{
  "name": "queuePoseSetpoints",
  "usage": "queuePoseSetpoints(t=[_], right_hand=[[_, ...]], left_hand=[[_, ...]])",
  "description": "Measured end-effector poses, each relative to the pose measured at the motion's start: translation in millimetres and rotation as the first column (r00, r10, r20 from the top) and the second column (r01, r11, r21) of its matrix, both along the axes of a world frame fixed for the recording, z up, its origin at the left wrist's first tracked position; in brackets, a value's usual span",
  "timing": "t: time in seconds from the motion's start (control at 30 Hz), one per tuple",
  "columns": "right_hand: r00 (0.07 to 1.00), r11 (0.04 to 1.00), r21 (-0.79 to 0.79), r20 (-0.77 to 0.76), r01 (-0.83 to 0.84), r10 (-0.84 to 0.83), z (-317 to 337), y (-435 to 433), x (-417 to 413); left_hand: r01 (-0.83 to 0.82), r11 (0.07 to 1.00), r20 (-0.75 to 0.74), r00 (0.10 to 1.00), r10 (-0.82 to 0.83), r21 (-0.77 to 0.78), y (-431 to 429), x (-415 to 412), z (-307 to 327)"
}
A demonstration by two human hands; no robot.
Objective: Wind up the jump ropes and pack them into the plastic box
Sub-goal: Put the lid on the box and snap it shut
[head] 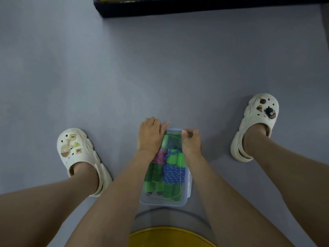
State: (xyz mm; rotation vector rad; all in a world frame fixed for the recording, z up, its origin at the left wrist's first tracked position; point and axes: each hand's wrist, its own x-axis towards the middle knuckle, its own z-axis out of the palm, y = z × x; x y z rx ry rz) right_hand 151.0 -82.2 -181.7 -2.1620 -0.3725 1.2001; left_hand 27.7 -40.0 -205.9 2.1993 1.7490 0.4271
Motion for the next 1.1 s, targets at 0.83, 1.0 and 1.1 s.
queuePoseSetpoints(t=[0.83, 1.0, 1.1], right_hand=[[0.999, 0.980, -0.197, -0.030, -0.035, 0.029, 33.9, -31.6, 23.8], [0.998, 0.984, -0.177, -0.060, 0.014, -0.025, 33.0, -45.2, 8.8], [0.990, 0.977, -0.184, -0.074, 0.105, -0.120, 34.3, -44.1, 6.8]], left_hand=[[-0.810, 0.353, -0.103, 0.447, 0.889, -0.469, -72.7, -70.7, 19.3], [-0.690, 0.562, -0.092, 0.665, 0.741, -0.456, -88.1, -74.6, 28.5], [-0.626, 0.618, -0.117, 0.741, 0.661, -0.475, -84.6, -79.2, 31.4]])
